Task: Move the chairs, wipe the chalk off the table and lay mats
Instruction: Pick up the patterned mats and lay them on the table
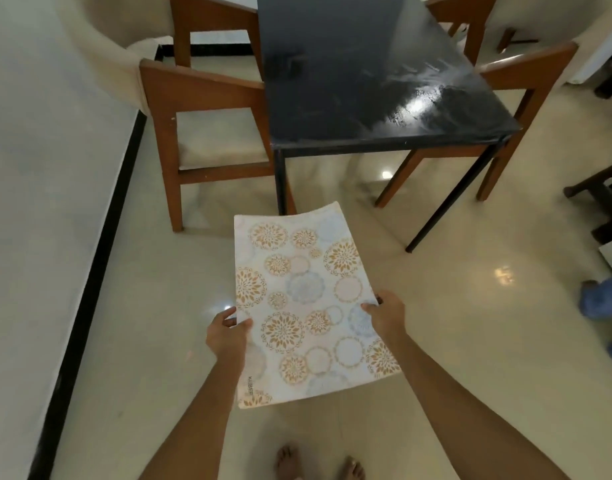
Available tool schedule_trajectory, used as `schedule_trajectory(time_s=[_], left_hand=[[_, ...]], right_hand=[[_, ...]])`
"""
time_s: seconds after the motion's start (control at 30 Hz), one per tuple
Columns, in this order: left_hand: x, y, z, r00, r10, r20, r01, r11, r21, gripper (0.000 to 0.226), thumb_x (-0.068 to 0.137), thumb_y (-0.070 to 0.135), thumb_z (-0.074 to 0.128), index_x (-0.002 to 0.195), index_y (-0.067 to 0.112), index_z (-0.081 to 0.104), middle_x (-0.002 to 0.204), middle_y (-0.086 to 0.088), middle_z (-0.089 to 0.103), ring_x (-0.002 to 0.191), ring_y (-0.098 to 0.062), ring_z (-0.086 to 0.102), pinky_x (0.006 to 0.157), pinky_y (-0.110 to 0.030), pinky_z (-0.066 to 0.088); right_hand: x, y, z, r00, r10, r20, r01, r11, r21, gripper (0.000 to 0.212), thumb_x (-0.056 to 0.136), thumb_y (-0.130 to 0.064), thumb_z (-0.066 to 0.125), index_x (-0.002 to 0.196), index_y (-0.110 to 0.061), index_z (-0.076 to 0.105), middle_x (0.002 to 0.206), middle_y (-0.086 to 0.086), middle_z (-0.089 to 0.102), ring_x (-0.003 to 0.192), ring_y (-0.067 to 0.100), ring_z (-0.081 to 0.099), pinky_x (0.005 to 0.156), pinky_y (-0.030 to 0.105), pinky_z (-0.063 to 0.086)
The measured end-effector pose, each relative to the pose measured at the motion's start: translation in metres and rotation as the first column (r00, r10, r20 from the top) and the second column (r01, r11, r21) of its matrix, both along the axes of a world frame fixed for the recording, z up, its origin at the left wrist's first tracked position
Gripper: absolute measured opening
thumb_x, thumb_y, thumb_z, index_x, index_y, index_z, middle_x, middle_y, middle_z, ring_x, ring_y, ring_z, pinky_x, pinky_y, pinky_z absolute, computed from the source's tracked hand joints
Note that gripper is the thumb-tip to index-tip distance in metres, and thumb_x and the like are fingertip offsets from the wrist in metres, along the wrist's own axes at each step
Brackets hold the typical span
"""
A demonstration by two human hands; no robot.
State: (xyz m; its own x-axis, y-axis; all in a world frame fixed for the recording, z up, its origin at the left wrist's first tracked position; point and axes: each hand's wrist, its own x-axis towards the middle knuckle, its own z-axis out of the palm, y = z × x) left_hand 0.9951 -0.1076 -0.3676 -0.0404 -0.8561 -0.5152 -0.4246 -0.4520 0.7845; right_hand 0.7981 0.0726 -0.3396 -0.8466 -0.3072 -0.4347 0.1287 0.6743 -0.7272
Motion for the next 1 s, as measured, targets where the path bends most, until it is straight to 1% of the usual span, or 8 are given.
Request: schedule_trajectory(time_s=[0.13, 0.3, 0.4, 0.57, 0.77, 0.87, 0.93, 1.0], left_hand=[[0.006, 0.006, -0.012, 0.999, 0.049, 0.010, -0.050, 0.997, 0.052, 0.039, 0.082, -0.011, 0.063, 0.118, 0.002, 0.063, 0.112, -0.020, 0.066, 0.089, -0.027, 0.062, 0.080, -0.027, 0.047], [0.009, 0.010, -0.021, 0.994, 0.039, 0.104, -0.050, 0.994, 0.102, 0.034, 0.090, -0.007, 0.053, 0.120, 0.003, 0.064, 0.116, -0.017, 0.066, 0.092, -0.029, 0.061, 0.069, -0.023, 0.046], [0.008, 0.009, -0.025, 0.989, 0.057, 0.135, -0.074, 0.990, 0.123, 0.034, 0.090, -0.009, 0.049, 0.116, 0.004, 0.066, 0.112, -0.018, 0.067, 0.076, -0.023, 0.057, 0.052, -0.019, 0.040], [0.009, 0.007, -0.028, 0.980, -0.003, 0.200, -0.018, 0.995, 0.101, 0.041, 0.089, -0.012, 0.038, 0.118, 0.003, 0.063, 0.110, -0.019, 0.066, 0.071, -0.024, 0.056, 0.046, -0.024, 0.038], [0.014, 0.015, -0.030, 0.958, -0.148, 0.246, 0.125, 0.986, 0.107, 0.035, 0.088, -0.009, 0.036, 0.120, -0.007, 0.050, 0.101, -0.038, 0.058, 0.048, -0.014, 0.034, 0.037, -0.021, 0.024], [0.012, 0.015, -0.025, 0.950, -0.178, 0.256, 0.136, 0.975, 0.174, 0.049, 0.089, -0.008, 0.045, 0.136, 0.002, 0.039, 0.120, -0.029, 0.056, 0.078, -0.030, 0.058, 0.055, -0.031, 0.046], [0.012, 0.014, -0.022, 0.931, -0.224, 0.286, 0.171, 0.965, 0.199, 0.059, 0.090, -0.003, 0.054, 0.144, 0.005, 0.030, 0.132, -0.027, 0.050, 0.113, -0.042, 0.053, 0.085, -0.044, 0.048], [0.010, 0.014, -0.019, 0.883, -0.289, 0.370, 0.244, 0.956, 0.164, 0.060, 0.091, 0.010, 0.060, 0.144, 0.005, 0.033, 0.138, -0.024, 0.046, 0.124, -0.043, 0.045, 0.100, -0.049, 0.042]], right_hand=[[0.000, 0.001, -0.016, 0.997, -0.007, -0.078, 0.017, 0.993, 0.116, 0.008, 0.082, 0.002, 0.071, 0.080, -0.006, 0.069, 0.066, 0.001, 0.056, 0.058, 0.014, 0.050, 0.048, 0.014, 0.036], [0.004, -0.001, -0.021, 0.990, 0.021, -0.136, 0.018, 0.960, 0.279, 0.020, 0.087, -0.001, 0.063, 0.106, -0.001, 0.068, 0.098, 0.019, 0.070, 0.087, 0.034, 0.066, 0.072, 0.037, 0.055], [0.007, 0.000, -0.020, 0.979, 0.027, -0.201, 0.044, 0.939, 0.340, 0.022, 0.092, -0.004, 0.057, 0.113, -0.004, 0.063, 0.096, 0.018, 0.069, 0.086, 0.033, 0.064, 0.067, 0.035, 0.051], [0.003, 0.011, -0.014, 0.929, 0.085, -0.361, 0.061, 0.925, 0.376, 0.030, 0.092, 0.002, 0.048, 0.117, -0.010, 0.057, 0.098, 0.012, 0.072, 0.085, 0.032, 0.063, 0.061, 0.030, 0.043], [-0.007, 0.028, -0.007, 0.898, 0.142, -0.416, -0.010, 0.953, 0.304, 0.041, 0.090, 0.008, 0.045, 0.121, -0.016, 0.058, 0.097, 0.009, 0.072, 0.082, 0.029, 0.065, 0.062, 0.033, 0.051], [-0.009, 0.033, -0.005, 0.908, 0.051, -0.416, 0.031, 0.982, 0.187, 0.038, 0.091, 0.006, 0.046, 0.118, -0.016, 0.063, 0.089, 0.009, 0.072, 0.073, 0.028, 0.062, 0.060, 0.032, 0.046], [-0.013, 0.037, -0.003, 0.933, -0.058, -0.355, 0.076, 0.996, 0.038, 0.038, 0.089, 0.010, 0.047, 0.112, -0.014, 0.065, 0.090, 0.011, 0.072, 0.073, 0.030, 0.061, 0.061, 0.031, 0.044], [-0.019, 0.042, 0.001, 0.956, -0.152, -0.250, 0.122, 0.984, -0.129, 0.029, 0.089, 0.009, 0.052, 0.104, -0.011, 0.067, 0.091, 0.013, 0.071, 0.076, 0.032, 0.063, 0.063, 0.028, 0.046]])
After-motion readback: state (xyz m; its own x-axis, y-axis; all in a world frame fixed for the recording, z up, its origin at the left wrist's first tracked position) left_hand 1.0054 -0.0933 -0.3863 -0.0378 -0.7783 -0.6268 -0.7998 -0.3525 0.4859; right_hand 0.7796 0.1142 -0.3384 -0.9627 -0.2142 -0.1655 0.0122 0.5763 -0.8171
